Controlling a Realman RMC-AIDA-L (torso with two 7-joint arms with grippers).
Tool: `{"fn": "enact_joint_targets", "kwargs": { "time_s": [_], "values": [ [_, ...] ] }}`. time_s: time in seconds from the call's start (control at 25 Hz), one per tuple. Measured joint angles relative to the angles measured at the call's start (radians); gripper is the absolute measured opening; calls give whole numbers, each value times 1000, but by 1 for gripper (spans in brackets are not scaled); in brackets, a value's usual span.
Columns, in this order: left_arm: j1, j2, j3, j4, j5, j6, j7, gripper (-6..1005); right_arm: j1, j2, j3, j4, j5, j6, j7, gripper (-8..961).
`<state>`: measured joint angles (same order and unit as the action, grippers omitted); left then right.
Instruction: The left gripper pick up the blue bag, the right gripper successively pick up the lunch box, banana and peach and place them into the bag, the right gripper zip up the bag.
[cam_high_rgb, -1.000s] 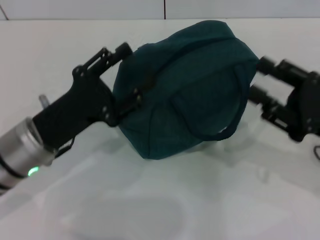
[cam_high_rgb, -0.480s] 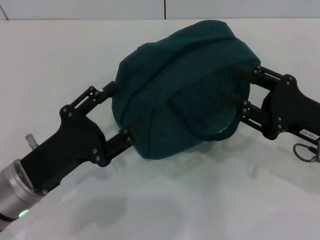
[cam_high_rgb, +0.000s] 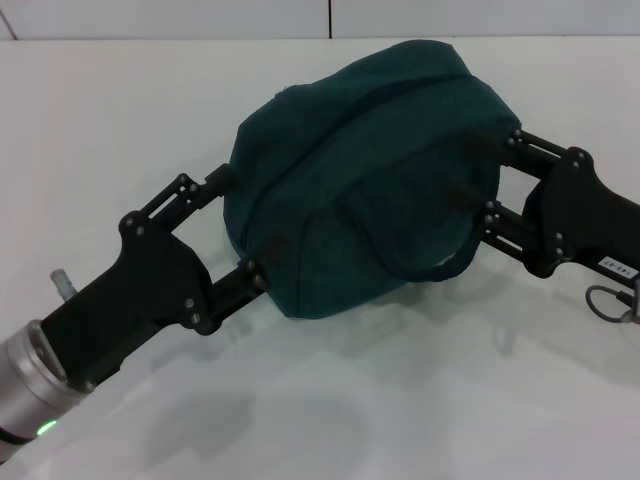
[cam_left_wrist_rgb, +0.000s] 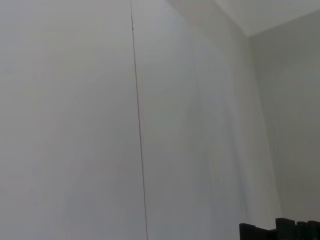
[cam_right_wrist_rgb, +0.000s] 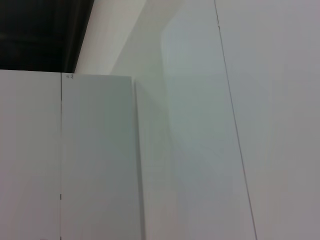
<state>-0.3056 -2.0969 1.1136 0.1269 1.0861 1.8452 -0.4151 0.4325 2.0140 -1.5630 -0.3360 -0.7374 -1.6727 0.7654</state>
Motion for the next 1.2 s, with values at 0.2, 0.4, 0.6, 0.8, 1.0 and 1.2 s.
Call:
{"fn": "enact_joint_targets", "kwargs": {
  "time_s": [0.2,0.4,0.6,0.8,1.0,1.2],
  "values": [
    [-3,0,0,0,0,0,1,716,0,0,0,0,-4,0,0,533],
    [-3,0,0,0,-4,0,2,716,2,0,0,0,-3,0,0,533],
    [-4,0,0,0,-7,0,2,716,2,0,0,0,-1,-1,-1,533],
    [-6,0,0,1,-9,-1,2,716,2,0,0,3,0,-1,-16,533],
    [-7,0,-2,0,-9,-3,3,716,2,0,0,6,1,-1,-23,533],
    [-7,0,-3,0,-9,-5,3,716,2,0,0,8,1,-1,-23,533]
  ]
}}
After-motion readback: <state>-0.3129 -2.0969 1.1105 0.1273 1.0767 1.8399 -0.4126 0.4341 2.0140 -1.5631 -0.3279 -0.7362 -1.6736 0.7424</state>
